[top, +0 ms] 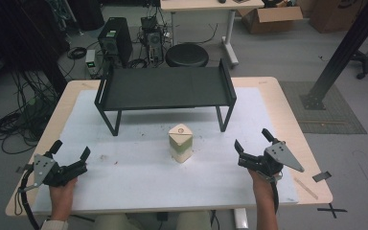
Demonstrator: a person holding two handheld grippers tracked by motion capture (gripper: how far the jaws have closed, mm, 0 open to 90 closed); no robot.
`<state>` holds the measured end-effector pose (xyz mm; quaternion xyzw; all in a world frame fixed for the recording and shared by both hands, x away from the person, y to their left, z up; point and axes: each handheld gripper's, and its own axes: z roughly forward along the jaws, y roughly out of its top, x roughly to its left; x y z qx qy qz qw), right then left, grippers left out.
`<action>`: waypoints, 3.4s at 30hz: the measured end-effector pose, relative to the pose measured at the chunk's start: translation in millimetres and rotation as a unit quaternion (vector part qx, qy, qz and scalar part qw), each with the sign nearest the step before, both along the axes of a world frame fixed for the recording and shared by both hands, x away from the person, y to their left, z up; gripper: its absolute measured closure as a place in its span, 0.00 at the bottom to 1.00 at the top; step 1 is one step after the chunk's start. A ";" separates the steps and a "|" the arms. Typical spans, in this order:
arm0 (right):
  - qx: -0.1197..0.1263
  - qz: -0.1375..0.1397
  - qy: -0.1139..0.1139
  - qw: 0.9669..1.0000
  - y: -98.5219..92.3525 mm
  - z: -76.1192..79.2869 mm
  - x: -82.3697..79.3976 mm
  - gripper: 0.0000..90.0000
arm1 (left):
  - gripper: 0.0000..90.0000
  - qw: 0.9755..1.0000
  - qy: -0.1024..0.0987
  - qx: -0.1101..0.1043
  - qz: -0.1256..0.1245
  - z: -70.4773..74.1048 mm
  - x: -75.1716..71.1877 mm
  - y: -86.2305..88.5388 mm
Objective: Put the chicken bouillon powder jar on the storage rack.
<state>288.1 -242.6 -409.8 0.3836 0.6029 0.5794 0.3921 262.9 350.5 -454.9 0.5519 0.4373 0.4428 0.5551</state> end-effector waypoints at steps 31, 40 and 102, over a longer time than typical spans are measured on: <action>-0.025 0.161 0.061 0.985 97.0 30.5 10.8 0.00 | 0.00 1.000 -0.003 -0.001 0.000 -0.2 -0.6 0.4; -0.036 0.179 0.091 0.979 119.2 18.9 17.4 0.00 | 0.00 1.000 -0.004 -0.002 0.000 -0.2 -0.8 0.5; -0.062 0.182 0.170 0.967 173.2 -19.3 55.6 0.13 | 0.00 1.000 -0.007 -0.005 -0.001 -0.5 -1.2 1.0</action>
